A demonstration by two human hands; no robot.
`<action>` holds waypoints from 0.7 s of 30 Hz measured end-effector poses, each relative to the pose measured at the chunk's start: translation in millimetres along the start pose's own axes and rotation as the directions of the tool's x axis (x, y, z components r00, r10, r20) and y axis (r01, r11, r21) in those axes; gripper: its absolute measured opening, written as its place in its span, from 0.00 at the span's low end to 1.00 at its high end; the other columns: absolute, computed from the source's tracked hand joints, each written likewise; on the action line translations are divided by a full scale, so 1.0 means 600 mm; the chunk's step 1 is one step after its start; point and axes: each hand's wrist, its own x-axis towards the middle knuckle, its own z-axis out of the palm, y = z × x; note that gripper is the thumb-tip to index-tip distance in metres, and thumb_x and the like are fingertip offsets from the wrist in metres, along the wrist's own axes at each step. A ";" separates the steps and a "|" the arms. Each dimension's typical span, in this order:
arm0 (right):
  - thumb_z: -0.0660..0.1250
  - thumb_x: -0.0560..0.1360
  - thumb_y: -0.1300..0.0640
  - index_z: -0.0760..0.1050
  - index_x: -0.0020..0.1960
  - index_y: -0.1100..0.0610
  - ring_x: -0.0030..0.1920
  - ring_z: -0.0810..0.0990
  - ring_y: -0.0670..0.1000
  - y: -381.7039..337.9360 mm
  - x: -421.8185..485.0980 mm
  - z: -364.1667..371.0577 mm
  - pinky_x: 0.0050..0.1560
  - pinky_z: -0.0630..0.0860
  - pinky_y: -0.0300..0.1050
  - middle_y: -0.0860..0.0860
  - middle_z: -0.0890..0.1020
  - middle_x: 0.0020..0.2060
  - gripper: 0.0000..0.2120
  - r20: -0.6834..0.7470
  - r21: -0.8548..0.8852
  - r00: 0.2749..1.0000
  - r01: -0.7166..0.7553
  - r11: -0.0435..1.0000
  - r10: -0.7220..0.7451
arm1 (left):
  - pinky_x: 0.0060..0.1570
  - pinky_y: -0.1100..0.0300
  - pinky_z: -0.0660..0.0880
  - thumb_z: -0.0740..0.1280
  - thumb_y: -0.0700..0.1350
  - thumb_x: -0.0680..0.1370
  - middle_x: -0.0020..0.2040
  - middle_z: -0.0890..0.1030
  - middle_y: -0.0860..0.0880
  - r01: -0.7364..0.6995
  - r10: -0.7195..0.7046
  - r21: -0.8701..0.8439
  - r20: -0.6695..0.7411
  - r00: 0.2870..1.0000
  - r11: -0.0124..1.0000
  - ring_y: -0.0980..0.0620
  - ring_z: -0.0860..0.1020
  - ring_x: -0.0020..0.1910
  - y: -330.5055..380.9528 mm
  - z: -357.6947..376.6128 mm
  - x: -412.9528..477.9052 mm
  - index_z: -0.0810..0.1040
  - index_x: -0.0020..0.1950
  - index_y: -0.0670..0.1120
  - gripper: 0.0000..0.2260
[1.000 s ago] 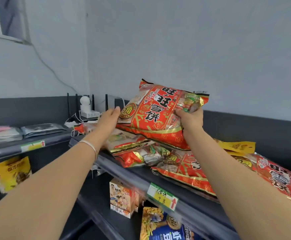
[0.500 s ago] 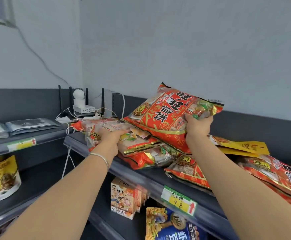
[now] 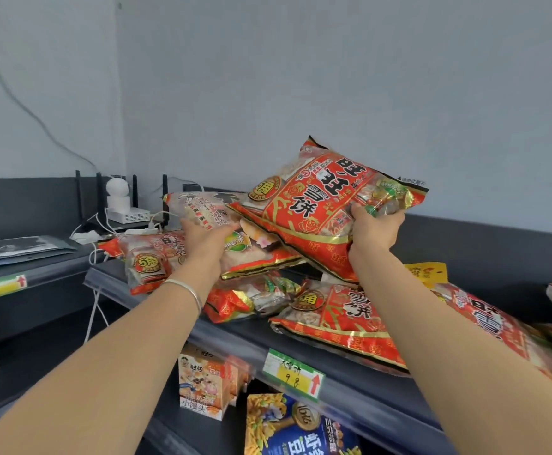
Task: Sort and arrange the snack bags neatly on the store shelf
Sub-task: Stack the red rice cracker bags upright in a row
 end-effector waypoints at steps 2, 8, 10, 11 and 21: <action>0.72 0.74 0.56 0.54 0.77 0.50 0.61 0.78 0.57 -0.026 0.011 -0.029 0.61 0.76 0.58 0.55 0.74 0.66 0.38 -0.023 0.029 0.999 0.043 0.999 -0.043 | 0.60 0.43 0.74 0.76 0.42 0.67 0.71 0.68 0.46 -0.011 0.011 -0.019 0.035 0.999 1.000 0.43 0.71 0.65 0.003 0.038 -0.014 0.56 0.75 0.52 0.42; 0.71 0.75 0.56 0.57 0.75 0.49 0.51 0.80 0.52 -0.103 0.045 -0.178 0.56 0.79 0.57 0.50 0.76 0.56 0.34 -0.149 0.025 0.979 0.144 0.989 -0.139 | 0.58 0.45 0.76 0.77 0.42 0.65 0.67 0.73 0.46 0.012 0.009 -0.093 0.223 0.975 0.996 0.45 0.75 0.62 -0.013 0.182 -0.100 0.58 0.74 0.49 0.43; 0.71 0.75 0.57 0.57 0.75 0.50 0.51 0.80 0.53 -0.126 0.055 -0.240 0.56 0.79 0.57 0.52 0.77 0.60 0.35 -0.217 0.010 0.962 0.171 0.985 -0.165 | 0.57 0.45 0.77 0.78 0.45 0.60 0.66 0.74 0.47 0.059 -0.018 -0.123 0.313 0.949 0.991 0.45 0.76 0.61 -0.018 0.236 -0.142 0.59 0.74 0.51 0.46; 0.71 0.75 0.57 0.56 0.76 0.50 0.53 0.80 0.54 -0.137 0.059 -0.271 0.57 0.78 0.57 0.53 0.76 0.62 0.35 -0.254 0.001 0.951 0.182 0.983 -0.175 | 0.57 0.45 0.76 0.78 0.45 0.60 0.67 0.74 0.47 0.079 -0.030 -0.128 0.353 0.935 0.989 0.45 0.76 0.61 -0.021 0.263 -0.162 0.59 0.74 0.52 0.46; 0.69 0.76 0.55 0.51 0.78 0.50 0.62 0.77 0.59 -0.225 0.078 -0.531 0.62 0.75 0.60 0.56 0.73 0.67 0.37 -0.542 -0.066 0.812 0.219 0.974 -0.219 | 0.63 0.46 0.73 0.74 0.42 0.70 0.70 0.69 0.45 0.125 -0.060 -0.097 0.497 0.866 0.987 0.43 0.72 0.65 -0.055 0.454 -0.368 0.58 0.74 0.48 0.37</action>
